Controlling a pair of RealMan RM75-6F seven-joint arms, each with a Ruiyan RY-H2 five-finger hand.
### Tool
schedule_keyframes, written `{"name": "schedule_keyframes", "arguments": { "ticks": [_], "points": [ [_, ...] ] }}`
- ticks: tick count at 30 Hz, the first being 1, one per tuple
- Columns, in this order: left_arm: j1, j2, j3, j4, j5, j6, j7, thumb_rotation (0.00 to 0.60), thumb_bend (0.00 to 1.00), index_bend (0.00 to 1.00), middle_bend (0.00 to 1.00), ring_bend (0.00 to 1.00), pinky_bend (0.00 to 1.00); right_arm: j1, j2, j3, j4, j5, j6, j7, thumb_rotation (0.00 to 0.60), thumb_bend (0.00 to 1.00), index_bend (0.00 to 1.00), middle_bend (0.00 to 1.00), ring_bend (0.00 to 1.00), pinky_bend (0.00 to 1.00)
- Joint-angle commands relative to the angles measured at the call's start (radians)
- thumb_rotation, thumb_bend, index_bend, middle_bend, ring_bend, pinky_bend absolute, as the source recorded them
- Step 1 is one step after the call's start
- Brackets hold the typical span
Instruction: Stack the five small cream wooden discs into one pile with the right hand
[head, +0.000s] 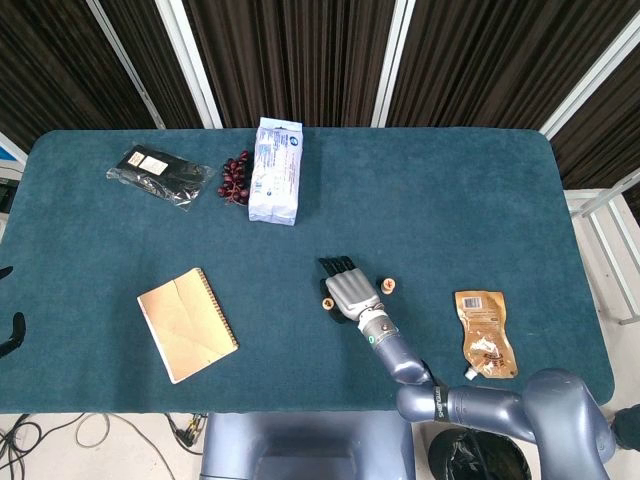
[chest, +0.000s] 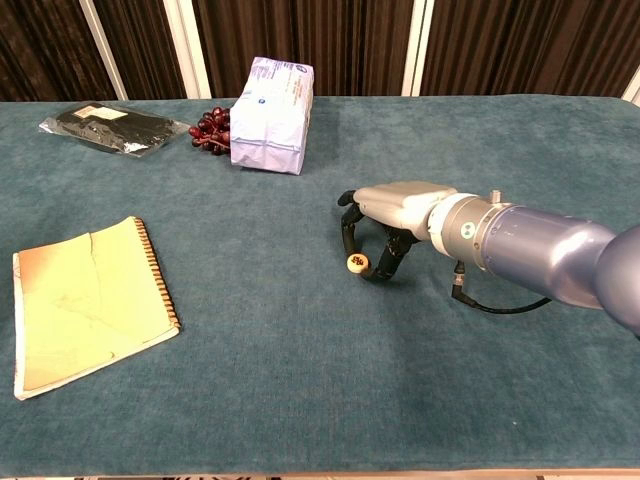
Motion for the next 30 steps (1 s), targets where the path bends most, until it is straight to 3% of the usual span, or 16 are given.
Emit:
{"name": "schedule_keyframes", "arguments": {
  "ticks": [1, 16, 24, 30],
  "points": [
    [0.0, 0.0, 0.001, 0.001, 0.001, -0.001, -0.001, 0.6, 0.49, 0.16, 0.0, 0.0, 0.0, 0.0, 0.0, 0.0, 0.001, -0.001, 0.0, 0.0, 0.6, 0.41, 0.48, 0.0, 0.0, 0.0],
    [0.0, 0.001, 0.001, 0.004, 0.001, -0.002, -0.003, 0.6, 0.49, 0.16, 0.0, 0.0, 0.0, -0.005, 0.026, 0.012, -0.028, -0.015, 0.011, 0.019, 0.6, 0.41, 0.54, 0.0, 0.0, 0.0],
    [0.0, 0.001, 0.002, 0.0, 0.002, -0.004, -0.001, 0.6, 0.49, 0.16, 0.0, 0.0, 0.0, -0.014, 0.139, 0.037, -0.14, 0.006, 0.044, -0.002, 0.6, 0.41, 0.54, 0.0, 0.0, 0.0],
    [0.0, -0.001, 0.003, -0.002, 0.006, 0.001, 0.007, 0.6, 0.49, 0.16, 0.0, 0.0, 0.0, -0.027, 0.277, 0.041, -0.238, 0.082, 0.06, -0.041, 0.6, 0.41, 0.54, 0.0, 0.0, 0.0]
  ]
}}
